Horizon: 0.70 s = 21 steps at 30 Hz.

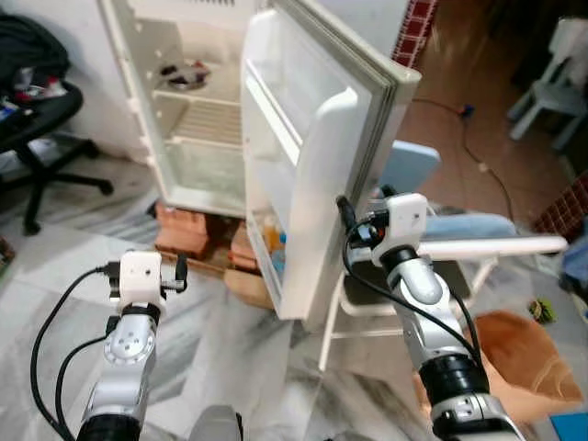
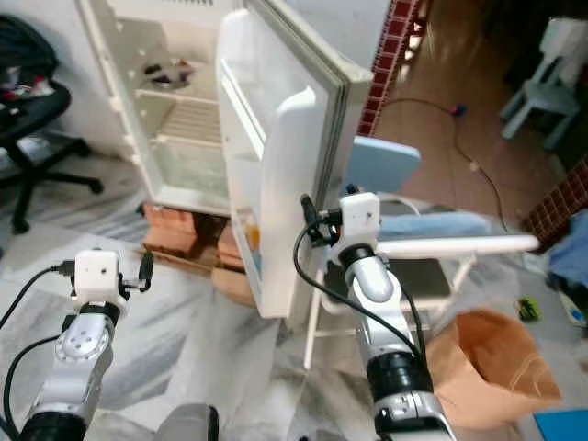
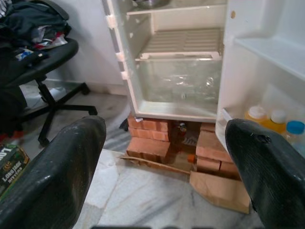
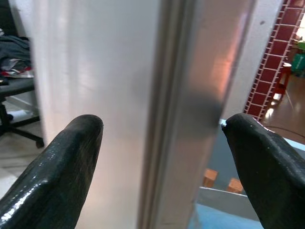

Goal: Restocking fridge

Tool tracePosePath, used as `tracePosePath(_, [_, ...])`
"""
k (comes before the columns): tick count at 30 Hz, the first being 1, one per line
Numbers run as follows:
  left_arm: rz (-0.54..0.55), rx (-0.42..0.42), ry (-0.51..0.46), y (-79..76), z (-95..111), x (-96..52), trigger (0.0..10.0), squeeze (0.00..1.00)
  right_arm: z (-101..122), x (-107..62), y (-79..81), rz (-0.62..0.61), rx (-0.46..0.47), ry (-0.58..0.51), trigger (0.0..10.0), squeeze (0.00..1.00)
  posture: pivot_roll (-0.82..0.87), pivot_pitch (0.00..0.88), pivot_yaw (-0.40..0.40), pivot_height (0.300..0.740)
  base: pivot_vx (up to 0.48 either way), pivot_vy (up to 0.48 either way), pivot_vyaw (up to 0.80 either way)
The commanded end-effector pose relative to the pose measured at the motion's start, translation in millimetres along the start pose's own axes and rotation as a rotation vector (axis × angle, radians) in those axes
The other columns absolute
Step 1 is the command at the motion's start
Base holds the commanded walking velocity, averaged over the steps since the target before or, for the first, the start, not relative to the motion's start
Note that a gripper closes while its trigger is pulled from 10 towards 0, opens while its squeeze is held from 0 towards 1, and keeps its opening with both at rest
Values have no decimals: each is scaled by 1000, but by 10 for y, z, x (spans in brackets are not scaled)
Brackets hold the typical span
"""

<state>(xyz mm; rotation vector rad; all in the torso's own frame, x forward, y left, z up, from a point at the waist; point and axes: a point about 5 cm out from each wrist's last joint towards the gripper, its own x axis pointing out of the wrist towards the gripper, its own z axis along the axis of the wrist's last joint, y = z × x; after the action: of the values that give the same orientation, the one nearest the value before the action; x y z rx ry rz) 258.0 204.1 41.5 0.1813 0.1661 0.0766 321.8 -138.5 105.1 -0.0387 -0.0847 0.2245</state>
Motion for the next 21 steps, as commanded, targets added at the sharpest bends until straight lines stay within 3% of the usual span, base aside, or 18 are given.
tracePosePath(1, [-6,28,-10,-5,24,11,10000,0,21,69,-41,-28,4,0,10000,0,75,10,-62,740,0,0,0])
tracePosePath(4, [-7,20,-8,2,19,-3,10000,0,56,127,-23,-28,42,-12,10000,0,80,9,-62,740,0,0,0])
tracePosePath(6, [-15,12,-4,-5,11,-22,10000,0,135,172,117,85,164,-43,10000,0,85,10,-62,740,0,0,0])
tracePosePath(8, [-17,11,-3,-8,9,-25,10000,0,154,175,150,115,187,-52,10000,0,85,10,-62,740,0,0,0])
tracePosePath(10, [-28,7,-2,-14,1,-34,10000,0,319,103,414,376,410,-95,10000,0,84,10,-58,740,0,0,0])
tracePosePath(12, [-48,2,-1,-28,-1,-31,10000,0,454,-98,588,633,529,-118,10000,0,79,8,-55,740,0,0,0])
tracePosePath(16, [-65,-9,-2,-45,7,-23,10000,0,345,-174,560,650,486,-71,10000,0,77,7,-55,740,0,0,0])
tracePosePath(19, [-90,-33,-3,-74,26,-17,10000,0,20,-176,279,390,361,11,10000,0,70,6,-50,740,0,0,0])
tracePosePath(21, [-93,-33,-6,-89,30,-20,10000,0,-65,-200,124,265,338,28,10000,0,63,5,-52,740,0,0,0])
